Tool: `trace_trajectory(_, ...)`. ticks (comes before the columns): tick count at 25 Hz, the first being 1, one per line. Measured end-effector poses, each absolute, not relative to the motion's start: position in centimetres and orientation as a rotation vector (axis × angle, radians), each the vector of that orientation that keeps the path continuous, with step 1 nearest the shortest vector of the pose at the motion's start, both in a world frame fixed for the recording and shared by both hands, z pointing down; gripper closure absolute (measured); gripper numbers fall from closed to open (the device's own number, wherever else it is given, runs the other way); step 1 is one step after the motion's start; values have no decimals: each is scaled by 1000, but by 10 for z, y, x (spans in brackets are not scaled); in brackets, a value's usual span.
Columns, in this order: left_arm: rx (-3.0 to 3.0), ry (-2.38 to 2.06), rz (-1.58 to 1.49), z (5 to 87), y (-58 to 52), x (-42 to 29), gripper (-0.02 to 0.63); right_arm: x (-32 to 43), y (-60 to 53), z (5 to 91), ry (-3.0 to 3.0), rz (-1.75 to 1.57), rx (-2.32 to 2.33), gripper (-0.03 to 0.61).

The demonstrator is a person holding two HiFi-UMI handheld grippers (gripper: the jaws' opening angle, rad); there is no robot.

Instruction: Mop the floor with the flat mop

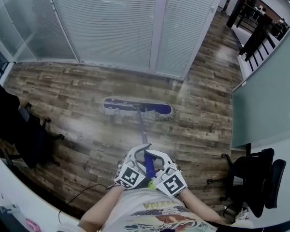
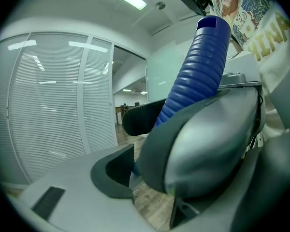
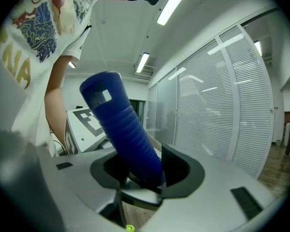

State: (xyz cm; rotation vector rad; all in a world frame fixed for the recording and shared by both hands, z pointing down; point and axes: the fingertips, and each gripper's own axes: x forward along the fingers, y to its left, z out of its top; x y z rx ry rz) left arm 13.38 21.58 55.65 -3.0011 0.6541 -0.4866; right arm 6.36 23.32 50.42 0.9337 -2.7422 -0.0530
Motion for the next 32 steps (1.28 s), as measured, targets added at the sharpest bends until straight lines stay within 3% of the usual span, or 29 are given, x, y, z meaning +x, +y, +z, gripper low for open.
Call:
trace_trajectory(15,-3021,581,-485,560,39,54,451,-18,53,504,-2747,-30,1071,396)
trace_trajectory(32,-3004,546,-519,562,-167,97,451,25,-153,506,-2778,5,1122,396)
